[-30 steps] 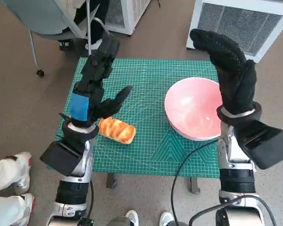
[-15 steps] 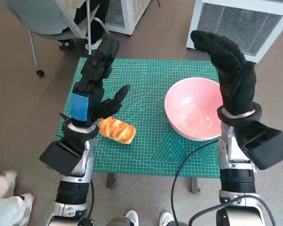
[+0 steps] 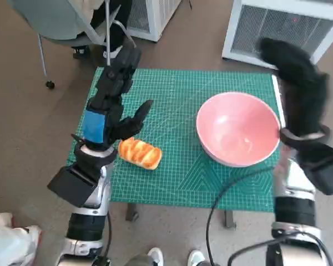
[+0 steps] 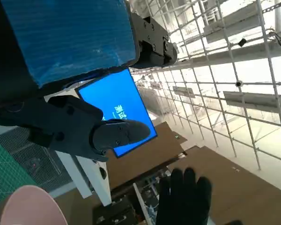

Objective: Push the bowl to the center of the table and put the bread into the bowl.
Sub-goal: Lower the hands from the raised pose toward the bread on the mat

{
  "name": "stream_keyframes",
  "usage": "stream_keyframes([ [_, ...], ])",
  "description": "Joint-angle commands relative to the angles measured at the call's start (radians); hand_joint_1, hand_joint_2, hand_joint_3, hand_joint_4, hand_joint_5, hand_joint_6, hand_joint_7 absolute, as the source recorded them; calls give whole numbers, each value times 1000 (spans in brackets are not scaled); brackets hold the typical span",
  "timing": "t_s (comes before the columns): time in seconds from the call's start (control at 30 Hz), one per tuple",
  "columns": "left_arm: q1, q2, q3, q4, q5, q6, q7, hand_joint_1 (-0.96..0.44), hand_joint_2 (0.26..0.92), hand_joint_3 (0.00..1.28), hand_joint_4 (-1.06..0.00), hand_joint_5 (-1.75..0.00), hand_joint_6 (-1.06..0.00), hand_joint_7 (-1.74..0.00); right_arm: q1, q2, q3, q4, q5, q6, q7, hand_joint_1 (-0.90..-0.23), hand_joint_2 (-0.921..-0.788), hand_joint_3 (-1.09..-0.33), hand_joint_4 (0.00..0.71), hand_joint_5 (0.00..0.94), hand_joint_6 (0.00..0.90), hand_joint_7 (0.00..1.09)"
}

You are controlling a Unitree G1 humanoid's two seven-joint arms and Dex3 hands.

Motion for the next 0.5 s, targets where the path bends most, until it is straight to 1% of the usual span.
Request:
stream_keyframes([
  [0.03, 13, 0, 8, 9, -18, -26, -6, -398, 921, 424, -299, -5, -324, -126, 2, -47, -46, 132, -68, -26, -124, -592, -921, -792, 284, 6, -1, 684],
  [0.13, 14, 2, 10, 19, -22, -33, -7, -402, 921, 422, -300, -5, -325, -125, -1, -76, -60, 209, -97, -25, -186, -570, -921, -815, 282, 5, -1, 674],
  [0.3, 11, 0, 11, 31, -26, -38, -6, -403, 921, 419, -301, -5, -330, -124, -10, -121, -71, 341, -126, -15, -261, -533, -921, -842, 281, 5, -1, 670],
  [0.4, 11, -2, 10, 35, -29, -40, -6, -402, 921, 418, -302, -5, -332, -123, -12, -140, -70, 401, -132, 2, -292, -511, -921, -859, 277, 4, -1, 671],
  [0.47, 11, -3, 10, 35, -30, -40, -6, -401, 921, 418, -303, -5, -334, -122, -12, -145, -72, 429, -130, 15, -305, -511, -921, -867, 275, 3, -1, 672],
  [0.5, 12, -5, 9, 33, -29, -40, -5, -401, 921, 418, -303, -5, -334, -122, -13, -146, -76, 445, -121, 27, -303, -512, -921, -868, 275, 3, -1, 673],
])
